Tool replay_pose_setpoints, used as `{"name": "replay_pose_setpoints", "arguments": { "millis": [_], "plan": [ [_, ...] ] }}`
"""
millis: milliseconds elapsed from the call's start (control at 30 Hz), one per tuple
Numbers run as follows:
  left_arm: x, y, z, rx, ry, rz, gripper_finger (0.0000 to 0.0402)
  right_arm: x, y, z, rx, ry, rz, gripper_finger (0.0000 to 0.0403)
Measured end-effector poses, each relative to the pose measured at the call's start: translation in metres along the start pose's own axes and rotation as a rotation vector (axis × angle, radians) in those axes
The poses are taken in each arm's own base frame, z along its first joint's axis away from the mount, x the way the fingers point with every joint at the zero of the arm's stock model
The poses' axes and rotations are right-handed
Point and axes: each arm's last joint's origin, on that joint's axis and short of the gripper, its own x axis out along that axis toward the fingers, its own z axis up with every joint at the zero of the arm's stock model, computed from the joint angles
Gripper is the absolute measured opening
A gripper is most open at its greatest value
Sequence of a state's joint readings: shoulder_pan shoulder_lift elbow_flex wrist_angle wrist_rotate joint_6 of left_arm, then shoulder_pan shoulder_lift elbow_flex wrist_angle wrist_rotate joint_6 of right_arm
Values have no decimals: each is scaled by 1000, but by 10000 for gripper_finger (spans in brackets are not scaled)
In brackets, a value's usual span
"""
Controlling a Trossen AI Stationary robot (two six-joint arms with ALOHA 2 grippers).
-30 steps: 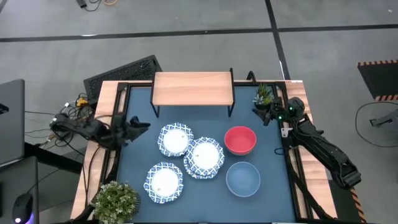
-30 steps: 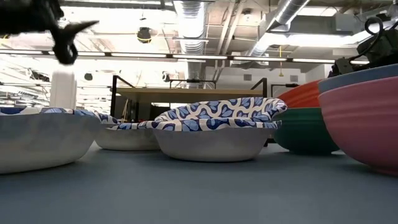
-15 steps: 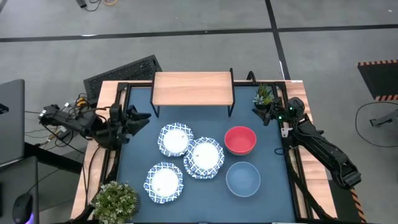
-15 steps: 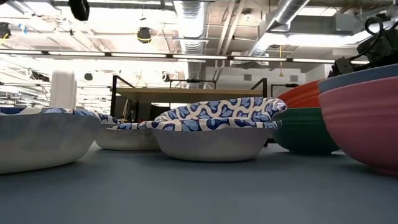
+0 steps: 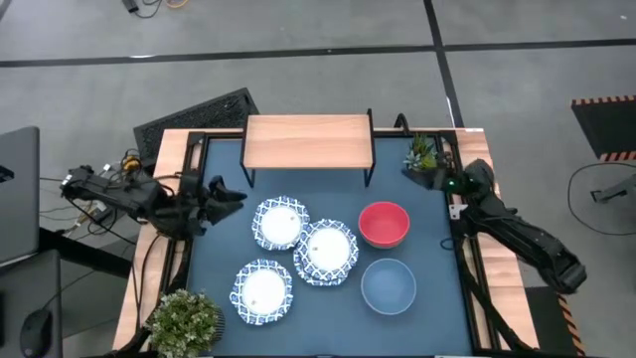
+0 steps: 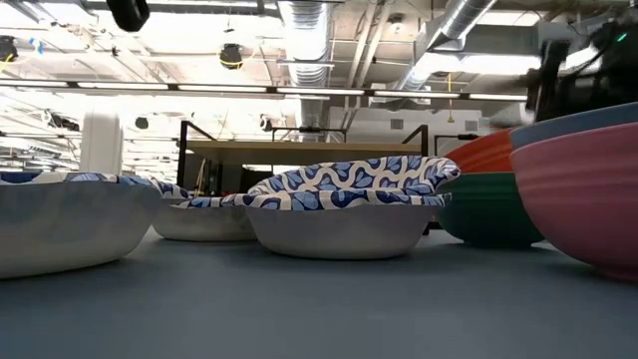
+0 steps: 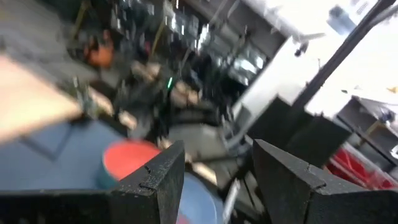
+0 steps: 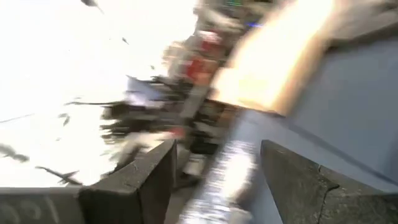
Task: Place and stack bowls onto a shelf
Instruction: Put the white bowl on the shelf
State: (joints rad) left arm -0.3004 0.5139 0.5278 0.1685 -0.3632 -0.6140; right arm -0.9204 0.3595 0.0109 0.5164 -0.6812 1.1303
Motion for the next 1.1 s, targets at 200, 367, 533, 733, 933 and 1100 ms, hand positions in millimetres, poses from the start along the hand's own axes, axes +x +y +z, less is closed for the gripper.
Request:
{"name": "replay_pose_setpoints", "arguments": {
  "millis": [200, 367, 533, 733, 933, 1100],
  "plan": [
    [6, 0, -8, -81, 162, 30, 174, 2, 48, 7, -86, -153, 351, 260],
    [5, -13, 11, -46, 305, 140, 174, 4, 100, 20, -239, -209, 541, 260],
    [-4, -24, 36, 2, 403, 344, 174, 13, 151, 35, -424, -166, 522, 260],
    [-16, -14, 34, -122, 466, 635, 174, 33, 174, 41, -467, 94, 149, 260],
    [-15, 8, 3, -194, 538, 892, 174, 53, 163, 30, -458, 265, -264, 260],
    [-7, 26, -20, -152, 525, 1049, 174, 69, 154, 21, -495, 305, -443, 260]
  ]
}}
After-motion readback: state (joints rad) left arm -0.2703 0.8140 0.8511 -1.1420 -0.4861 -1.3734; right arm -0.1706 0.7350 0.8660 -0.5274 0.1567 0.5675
